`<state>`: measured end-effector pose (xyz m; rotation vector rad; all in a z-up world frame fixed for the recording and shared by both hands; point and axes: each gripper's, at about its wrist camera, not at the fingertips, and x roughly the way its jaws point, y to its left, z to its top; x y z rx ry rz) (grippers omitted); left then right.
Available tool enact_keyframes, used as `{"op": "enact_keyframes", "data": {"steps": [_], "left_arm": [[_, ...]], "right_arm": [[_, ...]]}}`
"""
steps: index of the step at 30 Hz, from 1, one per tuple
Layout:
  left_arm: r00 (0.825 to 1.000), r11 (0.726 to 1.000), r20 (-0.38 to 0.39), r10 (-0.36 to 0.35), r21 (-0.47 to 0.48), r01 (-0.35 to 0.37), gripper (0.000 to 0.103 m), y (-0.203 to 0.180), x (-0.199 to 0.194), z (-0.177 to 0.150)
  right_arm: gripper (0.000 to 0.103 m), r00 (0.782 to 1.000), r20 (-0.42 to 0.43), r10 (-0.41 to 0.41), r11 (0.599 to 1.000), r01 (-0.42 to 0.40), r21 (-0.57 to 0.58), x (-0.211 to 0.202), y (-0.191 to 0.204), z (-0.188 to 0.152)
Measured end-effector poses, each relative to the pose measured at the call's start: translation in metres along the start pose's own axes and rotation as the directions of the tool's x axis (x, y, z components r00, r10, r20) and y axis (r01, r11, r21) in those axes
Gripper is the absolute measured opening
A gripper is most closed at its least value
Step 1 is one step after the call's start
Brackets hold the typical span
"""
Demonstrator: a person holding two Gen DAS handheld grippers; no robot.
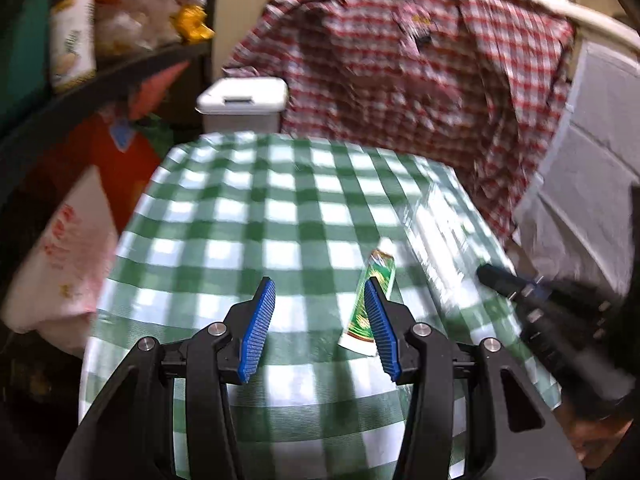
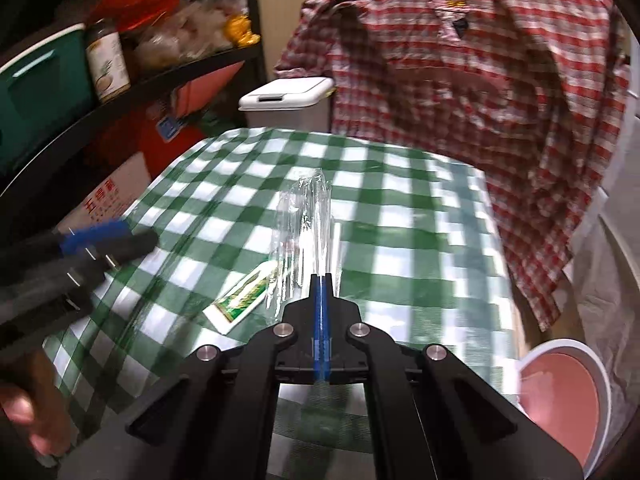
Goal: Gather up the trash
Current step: 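Grasp the clear plastic bag with the right tool while the left tool grasps the green ointment tube, then carry the plastic bag and ointment tube over the pink bin with both tools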
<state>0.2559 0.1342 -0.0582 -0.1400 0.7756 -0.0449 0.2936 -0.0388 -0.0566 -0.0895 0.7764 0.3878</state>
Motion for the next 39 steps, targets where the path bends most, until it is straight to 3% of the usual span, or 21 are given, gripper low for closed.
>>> {"op": "enact_keyframes", "data": {"steps": [9, 13, 17, 19, 21, 39], "left_arm": [[0.989, 0.995, -0.131, -0.062, 0.072, 0.072, 0.049, -0.028, 0.05, -0.007], [0.984, 0.992, -0.176, -0.013, 0.123, 0.035, 0.049, -0.043, 0.066, -0.01], [0.986, 0.989, -0.164, 0.038, 0.146, -0.014, 0.048, -0.051, 0.069, -0.008], [0.986, 0.989, -0.157, 0.06, 0.145, -0.037, 0.03, -0.051, 0.07, -0.007], [0.986, 0.991, -0.159, 0.055, 0.133, -0.034, 0.028, -0.051, 0.069, -0.004], [0.996, 0.994, -0.042, 0.08, 0.074, -0.076, 0.028, -0.053, 0.011, 0.007]], "right_arm": [[0.0, 1.0, 0.011, 0.0, 1.0, -0.001, 0.022, -0.018, -0.032, -0.001], [0.0, 1.0, 0.013, 0.005, 1.0, -0.005, 0.025, -0.023, -0.038, -0.003], [0.0, 1.0, 0.015, 0.007, 1.0, -0.007, 0.022, -0.025, -0.04, -0.004], [0.0, 1.0, 0.016, 0.006, 1.0, -0.007, 0.02, -0.027, -0.04, -0.004], [0.0, 1.0, 0.017, 0.005, 1.0, -0.006, 0.02, -0.028, -0.04, -0.005], [0.0, 0.997, 0.079, -0.007, 1.0, 0.007, 0.008, -0.071, -0.035, 0.002]]}}
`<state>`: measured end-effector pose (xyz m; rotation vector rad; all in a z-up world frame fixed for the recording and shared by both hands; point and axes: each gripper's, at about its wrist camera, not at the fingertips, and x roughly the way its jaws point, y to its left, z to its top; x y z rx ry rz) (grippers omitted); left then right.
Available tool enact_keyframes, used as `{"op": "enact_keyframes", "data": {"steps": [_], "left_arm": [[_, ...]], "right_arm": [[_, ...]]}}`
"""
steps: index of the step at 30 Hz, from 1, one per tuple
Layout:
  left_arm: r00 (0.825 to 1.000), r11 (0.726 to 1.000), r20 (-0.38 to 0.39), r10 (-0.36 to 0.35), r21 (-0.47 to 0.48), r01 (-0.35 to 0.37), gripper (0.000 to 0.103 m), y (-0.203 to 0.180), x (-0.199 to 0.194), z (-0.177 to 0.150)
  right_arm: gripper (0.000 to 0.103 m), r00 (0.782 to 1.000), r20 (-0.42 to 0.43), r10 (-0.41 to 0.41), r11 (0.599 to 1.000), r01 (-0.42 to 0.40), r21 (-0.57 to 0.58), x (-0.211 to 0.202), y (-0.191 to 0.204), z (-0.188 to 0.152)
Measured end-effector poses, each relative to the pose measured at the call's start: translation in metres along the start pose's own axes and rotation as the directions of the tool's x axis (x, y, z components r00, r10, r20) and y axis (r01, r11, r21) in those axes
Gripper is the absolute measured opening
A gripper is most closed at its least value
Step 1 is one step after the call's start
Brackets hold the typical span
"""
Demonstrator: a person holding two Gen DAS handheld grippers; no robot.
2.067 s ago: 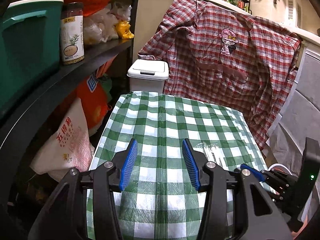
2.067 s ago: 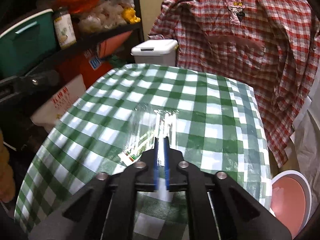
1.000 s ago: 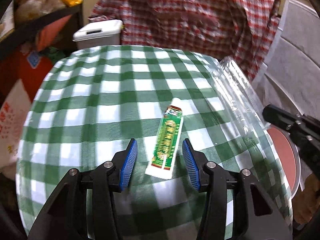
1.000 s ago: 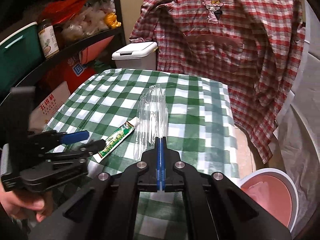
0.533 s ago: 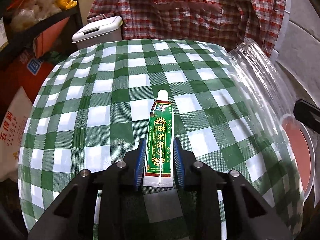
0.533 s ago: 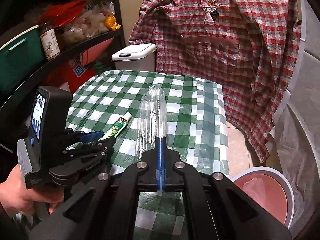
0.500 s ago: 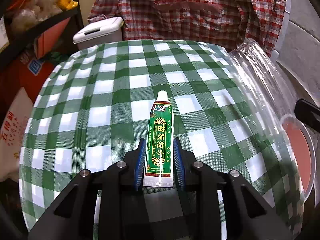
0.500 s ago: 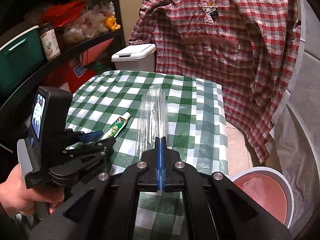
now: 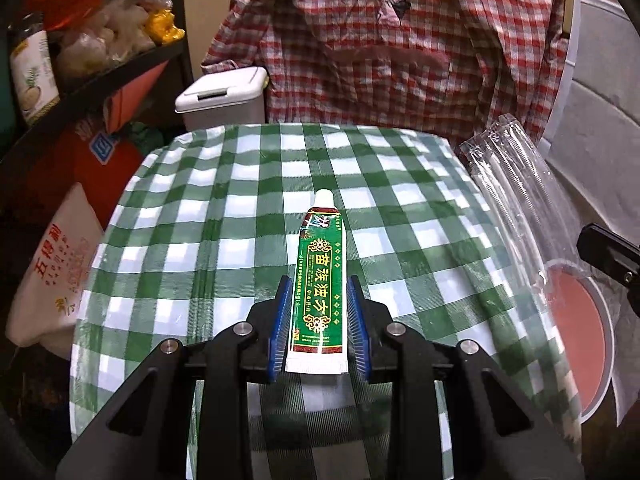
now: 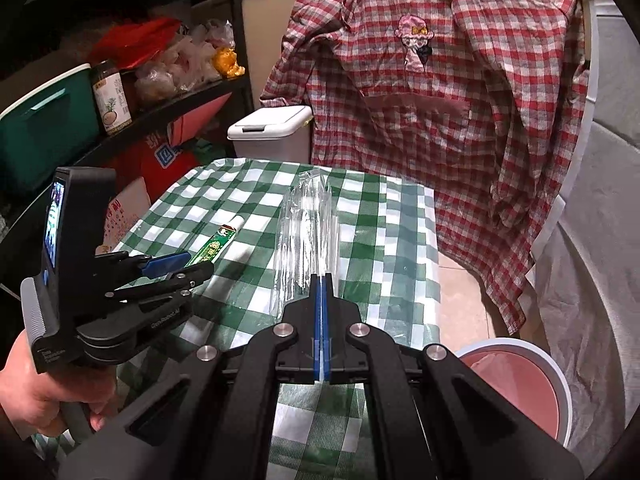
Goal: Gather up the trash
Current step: 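Carry the plastic bag and ointment tube over the pink bin with both tools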
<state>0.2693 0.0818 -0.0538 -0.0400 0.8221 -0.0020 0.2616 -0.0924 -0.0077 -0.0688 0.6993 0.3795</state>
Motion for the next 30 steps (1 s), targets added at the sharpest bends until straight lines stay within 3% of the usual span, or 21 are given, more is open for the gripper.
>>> {"op": "enact_keyframes", "data": {"steps": [7, 18, 24, 30], "left_arm": [[0.998, 0.999, 0.056, -0.017, -0.049, 0.02, 0.028, -0.004, -0.035, 0.003], [0.983, 0.994, 0.164, -0.086, -0.055, 0.096, 0.028, -0.031, -0.099, 0.012], [0.969, 0.987, 0.191, -0.155, -0.007, 0.159, 0.028, -0.067, -0.119, 0.014], [0.953, 0.968, 0.168, -0.252, 0.054, 0.246, 0.028, -0.123, -0.124, 0.009]], "right_arm": [[0.0, 0.998, 0.066, -0.012, 0.999, 0.01, 0.035, -0.038, -0.009, 0.013], [0.001, 0.982, 0.164, -0.089, 0.995, 0.081, 0.054, -0.131, -0.044, 0.03], [0.001, 0.975, 0.167, -0.146, 0.989, 0.142, 0.038, -0.172, -0.078, 0.015], [0.001, 0.972, 0.107, -0.208, 0.974, 0.195, 0.119, -0.17, -0.119, -0.019]]}}
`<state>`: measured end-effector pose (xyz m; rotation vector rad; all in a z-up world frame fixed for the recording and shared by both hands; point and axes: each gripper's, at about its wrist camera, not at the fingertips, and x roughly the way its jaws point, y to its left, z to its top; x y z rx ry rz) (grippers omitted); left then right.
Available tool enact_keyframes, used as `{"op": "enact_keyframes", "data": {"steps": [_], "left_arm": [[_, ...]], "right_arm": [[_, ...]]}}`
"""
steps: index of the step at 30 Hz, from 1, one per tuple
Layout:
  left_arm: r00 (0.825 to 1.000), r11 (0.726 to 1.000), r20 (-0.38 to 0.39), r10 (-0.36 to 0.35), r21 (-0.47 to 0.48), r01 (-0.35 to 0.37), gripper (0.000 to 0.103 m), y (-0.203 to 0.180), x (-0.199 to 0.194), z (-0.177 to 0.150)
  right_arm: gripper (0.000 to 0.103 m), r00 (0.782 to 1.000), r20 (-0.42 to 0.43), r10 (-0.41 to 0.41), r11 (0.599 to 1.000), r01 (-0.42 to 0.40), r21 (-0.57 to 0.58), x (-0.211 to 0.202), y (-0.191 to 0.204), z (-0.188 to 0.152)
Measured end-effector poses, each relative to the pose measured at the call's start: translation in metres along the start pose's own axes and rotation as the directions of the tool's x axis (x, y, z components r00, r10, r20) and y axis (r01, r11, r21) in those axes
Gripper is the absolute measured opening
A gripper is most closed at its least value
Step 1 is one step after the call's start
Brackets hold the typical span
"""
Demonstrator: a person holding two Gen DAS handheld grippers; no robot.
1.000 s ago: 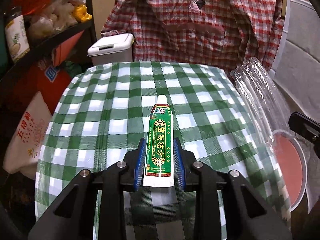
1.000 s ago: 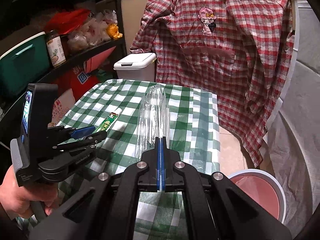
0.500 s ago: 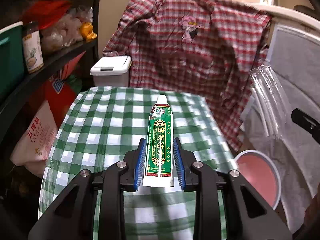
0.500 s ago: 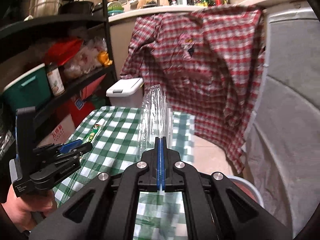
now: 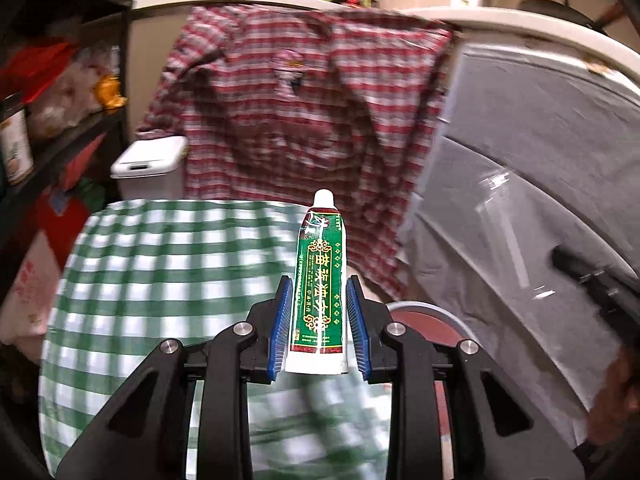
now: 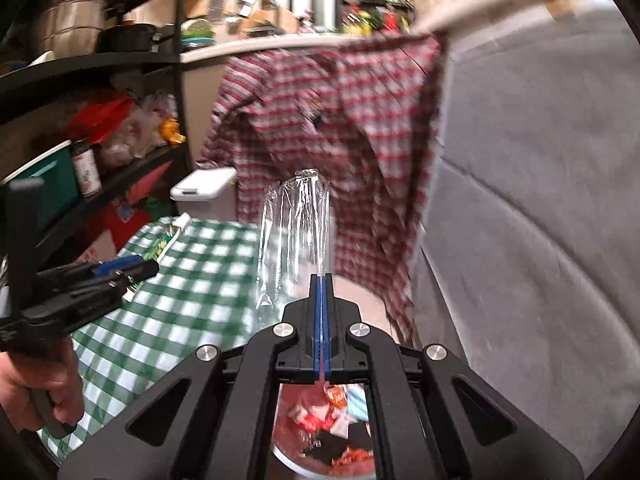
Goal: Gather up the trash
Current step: 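Carry the plastic bag and ointment tube over the pink bin with both tools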
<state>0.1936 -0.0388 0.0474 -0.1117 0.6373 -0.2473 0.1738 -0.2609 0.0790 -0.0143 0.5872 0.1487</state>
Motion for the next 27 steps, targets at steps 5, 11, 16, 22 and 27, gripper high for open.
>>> {"op": "enact_keyframes", "data": {"steps": [5, 11, 16, 22, 27], "left_arm": [[0.998, 0.995, -0.024, -0.062, 0.07, 0.064, 0.028, -0.051, 0.015, -0.007], [0.993, 0.987, -0.049, -0.104, 0.115, 0.109, 0.028, -0.086, 0.028, -0.014], [0.992, 0.985, -0.063, -0.111, 0.127, 0.118, 0.028, -0.097, 0.035, -0.016], [0.99, 0.984, -0.076, -0.114, 0.126, 0.123, 0.028, -0.102, 0.045, -0.015], [0.989, 0.983, -0.088, -0.12, 0.129, 0.131, 0.028, -0.107, 0.054, -0.016]], "right_arm": [[0.001, 0.999, -0.032, -0.033, 0.999, 0.034, 0.03, 0.005, -0.02, -0.014], [0.0, 0.998, -0.055, -0.033, 0.999, 0.034, 0.018, 0.012, -0.022, -0.022], [0.0, 0.996, -0.069, -0.051, 0.999, 0.051, 0.001, 0.018, -0.024, -0.025], [0.0, 0.994, -0.089, -0.058, 0.998, 0.059, 0.007, 0.025, -0.03, -0.028], [0.003, 0.993, -0.102, -0.06, 0.998, 0.063, 0.023, 0.029, -0.035, -0.029]]}}
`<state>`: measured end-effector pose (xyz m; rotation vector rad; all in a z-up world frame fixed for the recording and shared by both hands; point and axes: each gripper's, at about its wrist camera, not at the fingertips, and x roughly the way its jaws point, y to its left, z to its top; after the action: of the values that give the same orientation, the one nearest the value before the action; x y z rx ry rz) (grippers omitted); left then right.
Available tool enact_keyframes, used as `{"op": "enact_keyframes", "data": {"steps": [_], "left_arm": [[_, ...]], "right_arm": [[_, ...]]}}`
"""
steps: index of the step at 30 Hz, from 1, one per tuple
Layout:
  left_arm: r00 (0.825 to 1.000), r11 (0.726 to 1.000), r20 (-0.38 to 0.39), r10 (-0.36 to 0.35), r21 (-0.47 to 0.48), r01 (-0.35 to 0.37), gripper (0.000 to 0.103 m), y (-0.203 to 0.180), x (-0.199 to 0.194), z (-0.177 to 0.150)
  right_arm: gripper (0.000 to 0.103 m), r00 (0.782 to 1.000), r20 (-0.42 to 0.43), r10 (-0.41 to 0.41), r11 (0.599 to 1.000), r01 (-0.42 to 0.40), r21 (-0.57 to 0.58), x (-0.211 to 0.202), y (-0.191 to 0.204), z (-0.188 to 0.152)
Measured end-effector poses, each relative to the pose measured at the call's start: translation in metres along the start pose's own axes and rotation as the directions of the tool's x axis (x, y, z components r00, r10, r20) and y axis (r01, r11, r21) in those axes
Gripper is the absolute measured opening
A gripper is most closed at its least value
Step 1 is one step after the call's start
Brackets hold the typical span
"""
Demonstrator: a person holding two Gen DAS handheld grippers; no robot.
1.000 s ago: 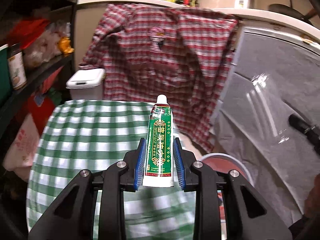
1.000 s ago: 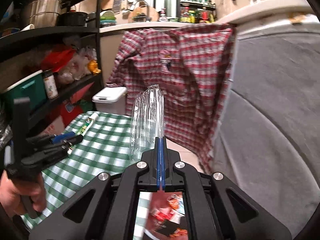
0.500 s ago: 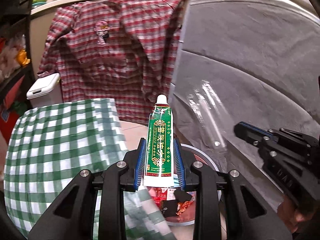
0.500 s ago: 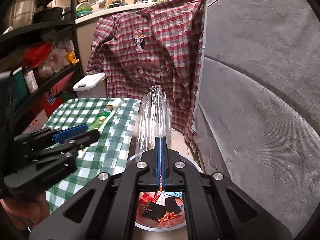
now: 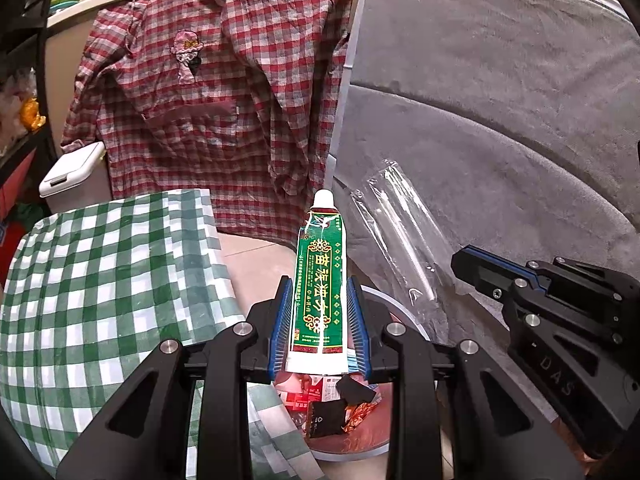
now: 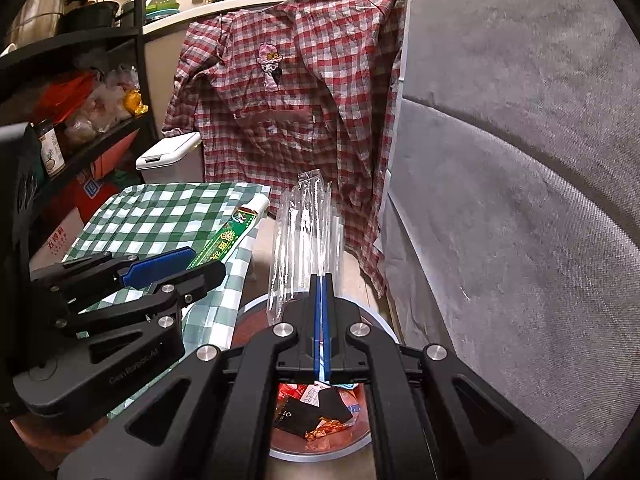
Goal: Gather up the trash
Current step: 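Carry the plastic bag and ointment tube over the pink bin with both tools, then open both tools to drop the bag and tube into the bin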
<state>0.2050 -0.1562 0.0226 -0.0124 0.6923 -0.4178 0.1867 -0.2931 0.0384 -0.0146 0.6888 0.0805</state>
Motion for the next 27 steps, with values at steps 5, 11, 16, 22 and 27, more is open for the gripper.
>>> {"op": "enact_keyframes", "data": {"steps": [5, 11, 16, 22, 27], "left_arm": [[1.0, 1.0, -0.006, -0.012, 0.013, 0.012, 0.052, -0.003, 0.007, -0.001], [1.0, 1.0, 0.007, -0.014, 0.011, 0.014, 0.055, 0.0, 0.006, 0.0], [1.0, 1.0, 0.026, -0.002, 0.017, 0.001, 0.055, 0.006, -0.004, -0.002], [0.997, 0.999, 0.078, 0.029, 0.035, -0.032, 0.057, 0.01, -0.038, -0.008], [0.989, 0.998, 0.134, 0.068, -0.002, -0.068, 0.069, 0.014, -0.075, -0.02]], "right_arm": [[0.011, 1.0, -0.025, -0.007, 1.0, 0.008, 0.028, 0.008, -0.007, 0.001], [0.03, 1.0, -0.021, -0.022, 0.998, 0.023, 0.057, 0.008, -0.017, 0.001], [0.038, 0.999, 0.01, -0.031, 0.998, 0.031, 0.058, -0.001, -0.019, 0.002], [0.065, 0.993, 0.094, -0.064, 0.996, 0.059, 0.064, -0.035, -0.018, -0.001], [0.082, 0.986, 0.147, -0.072, 0.992, 0.056, 0.11, -0.073, -0.017, -0.015]]}}
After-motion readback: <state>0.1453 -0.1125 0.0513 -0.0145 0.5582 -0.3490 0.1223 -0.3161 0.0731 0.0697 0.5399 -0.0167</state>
